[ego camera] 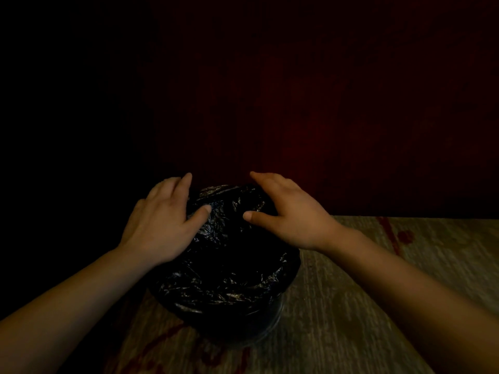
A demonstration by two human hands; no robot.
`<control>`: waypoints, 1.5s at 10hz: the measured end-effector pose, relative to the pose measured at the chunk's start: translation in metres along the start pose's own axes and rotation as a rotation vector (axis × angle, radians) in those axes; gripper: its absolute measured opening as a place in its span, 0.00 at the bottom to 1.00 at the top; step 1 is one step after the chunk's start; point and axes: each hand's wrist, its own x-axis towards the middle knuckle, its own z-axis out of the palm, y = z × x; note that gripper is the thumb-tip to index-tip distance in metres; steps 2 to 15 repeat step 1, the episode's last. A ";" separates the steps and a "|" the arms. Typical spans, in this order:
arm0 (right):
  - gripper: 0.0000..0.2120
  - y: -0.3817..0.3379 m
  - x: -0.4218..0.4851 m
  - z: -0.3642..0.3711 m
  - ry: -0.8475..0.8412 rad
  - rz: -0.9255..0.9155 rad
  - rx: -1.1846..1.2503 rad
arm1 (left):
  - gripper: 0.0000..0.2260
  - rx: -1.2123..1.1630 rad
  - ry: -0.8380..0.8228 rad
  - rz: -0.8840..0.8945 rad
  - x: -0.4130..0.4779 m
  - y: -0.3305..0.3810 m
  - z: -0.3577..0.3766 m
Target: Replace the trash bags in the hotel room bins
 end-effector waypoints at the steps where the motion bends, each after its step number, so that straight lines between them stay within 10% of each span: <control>1: 0.37 -0.007 -0.003 -0.002 0.035 -0.047 -0.171 | 0.40 0.111 0.000 0.019 0.000 -0.001 0.000; 15: 0.37 -0.007 -0.003 -0.002 0.035 -0.047 -0.171 | 0.40 0.111 0.000 0.019 0.000 -0.001 0.000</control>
